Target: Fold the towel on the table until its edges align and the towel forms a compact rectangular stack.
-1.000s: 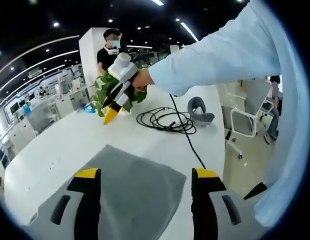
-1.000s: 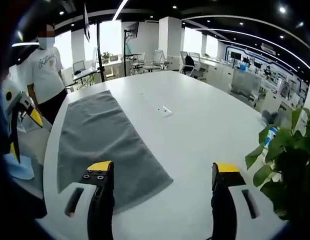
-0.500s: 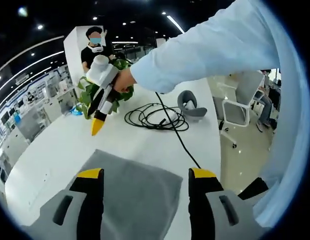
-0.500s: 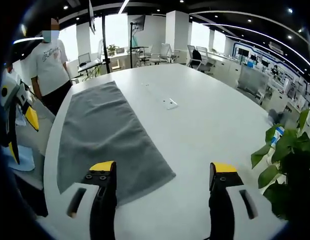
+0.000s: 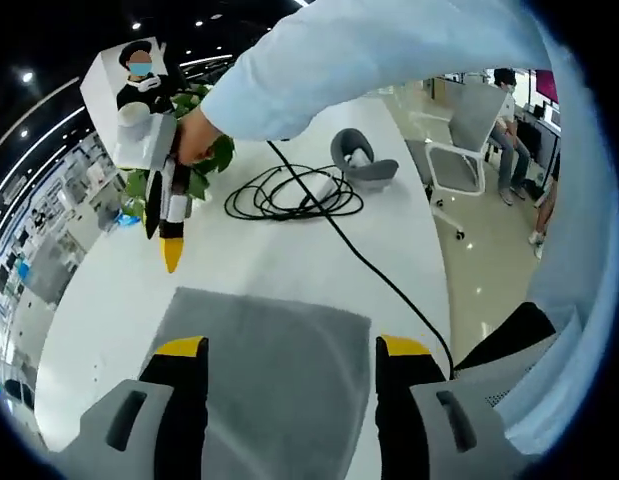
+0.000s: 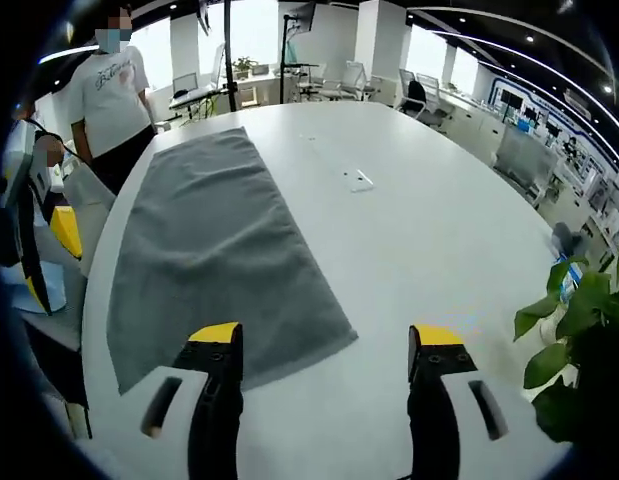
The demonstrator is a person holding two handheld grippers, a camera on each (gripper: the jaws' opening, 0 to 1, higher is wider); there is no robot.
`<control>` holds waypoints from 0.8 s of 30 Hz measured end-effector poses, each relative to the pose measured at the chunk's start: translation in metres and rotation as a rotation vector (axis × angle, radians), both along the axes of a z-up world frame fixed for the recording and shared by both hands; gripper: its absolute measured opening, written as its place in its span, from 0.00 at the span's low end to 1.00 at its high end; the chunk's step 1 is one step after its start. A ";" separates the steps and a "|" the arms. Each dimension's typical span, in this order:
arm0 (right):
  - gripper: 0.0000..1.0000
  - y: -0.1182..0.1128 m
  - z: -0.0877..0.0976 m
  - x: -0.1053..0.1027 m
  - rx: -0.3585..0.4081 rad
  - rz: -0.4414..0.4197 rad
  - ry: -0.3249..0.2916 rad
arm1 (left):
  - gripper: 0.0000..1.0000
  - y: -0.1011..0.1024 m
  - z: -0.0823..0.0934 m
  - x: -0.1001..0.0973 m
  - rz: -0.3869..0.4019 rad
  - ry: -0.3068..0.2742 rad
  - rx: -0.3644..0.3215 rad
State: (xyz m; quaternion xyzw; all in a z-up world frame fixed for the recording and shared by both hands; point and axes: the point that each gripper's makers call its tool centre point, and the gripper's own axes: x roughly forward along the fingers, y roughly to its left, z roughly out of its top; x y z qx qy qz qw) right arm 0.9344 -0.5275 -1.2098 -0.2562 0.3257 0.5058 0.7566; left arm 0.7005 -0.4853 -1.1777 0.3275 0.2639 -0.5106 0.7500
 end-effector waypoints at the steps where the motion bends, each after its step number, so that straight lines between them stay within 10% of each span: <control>1: 0.67 0.000 -0.002 0.000 -0.003 0.002 0.001 | 0.69 -0.001 -0.002 -0.001 -0.006 0.005 0.004; 24: 0.53 0.003 -0.042 0.006 -0.146 0.103 0.041 | 0.58 -0.053 -0.047 -0.006 -0.236 0.010 0.176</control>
